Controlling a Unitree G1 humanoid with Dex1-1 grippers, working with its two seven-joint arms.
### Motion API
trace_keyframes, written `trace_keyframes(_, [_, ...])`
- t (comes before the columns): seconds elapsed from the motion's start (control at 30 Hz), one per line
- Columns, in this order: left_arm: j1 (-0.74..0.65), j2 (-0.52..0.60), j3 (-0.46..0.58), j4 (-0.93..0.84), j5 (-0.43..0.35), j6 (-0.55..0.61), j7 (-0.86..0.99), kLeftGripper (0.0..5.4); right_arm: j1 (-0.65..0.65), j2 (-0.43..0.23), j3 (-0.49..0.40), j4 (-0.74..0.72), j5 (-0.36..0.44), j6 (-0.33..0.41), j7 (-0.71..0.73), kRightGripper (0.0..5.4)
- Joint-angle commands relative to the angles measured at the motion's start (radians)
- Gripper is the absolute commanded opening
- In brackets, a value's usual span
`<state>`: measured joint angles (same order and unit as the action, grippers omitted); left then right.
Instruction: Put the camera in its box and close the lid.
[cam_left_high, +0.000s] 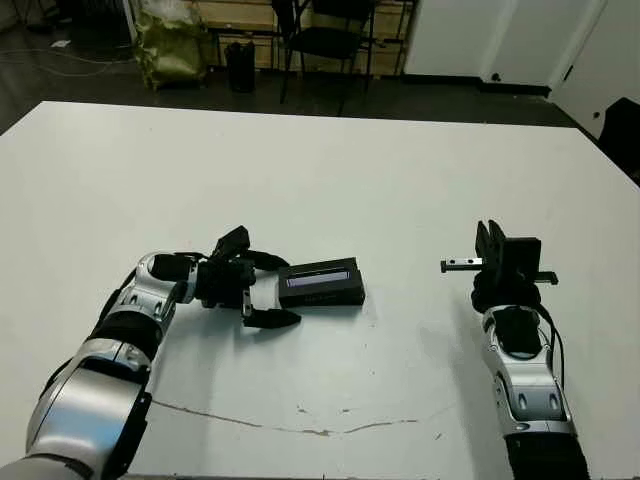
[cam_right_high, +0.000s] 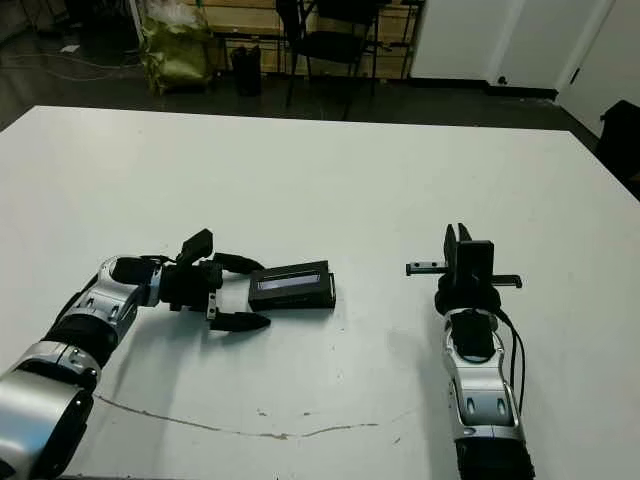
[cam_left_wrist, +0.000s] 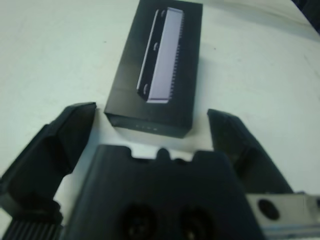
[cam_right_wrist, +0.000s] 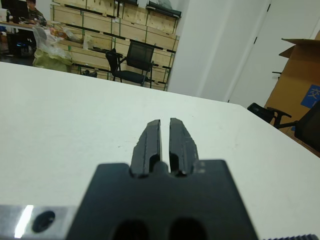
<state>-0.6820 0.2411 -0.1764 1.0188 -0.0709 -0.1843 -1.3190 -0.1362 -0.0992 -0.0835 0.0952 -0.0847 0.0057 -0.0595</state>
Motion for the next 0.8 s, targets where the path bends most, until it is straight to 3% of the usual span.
trace_keyframes(0.03, [-0.004, 0.000, 0.004, 0.017, 0.010, 0.025, -0.002, 4.56, 0.011, -0.010, -0.002, 0.006, 0.000, 0.012, 0.004, 0.00])
trace_keyframes(0.27, [-0.009, -0.009, 0.017, 0.048, 0.010, 0.032, -0.007, 2.83, 0.010, -0.010, -0.005, 0.001, 0.009, 0.020, 0.009, 0.00])
trace_keyframes(0.33, [-0.010, -0.010, 0.020, 0.055, 0.009, 0.025, -0.012, 2.55, 0.012, -0.010, -0.001, -0.012, 0.000, 0.037, 0.004, 0.00])
trace_keyframes(0.8, [-0.005, -0.014, 0.040, 0.076, 0.012, -0.046, -0.004, 2.42, 0.006, -0.019, 0.001, 0.036, -0.008, -0.020, 0.003, 0.00])
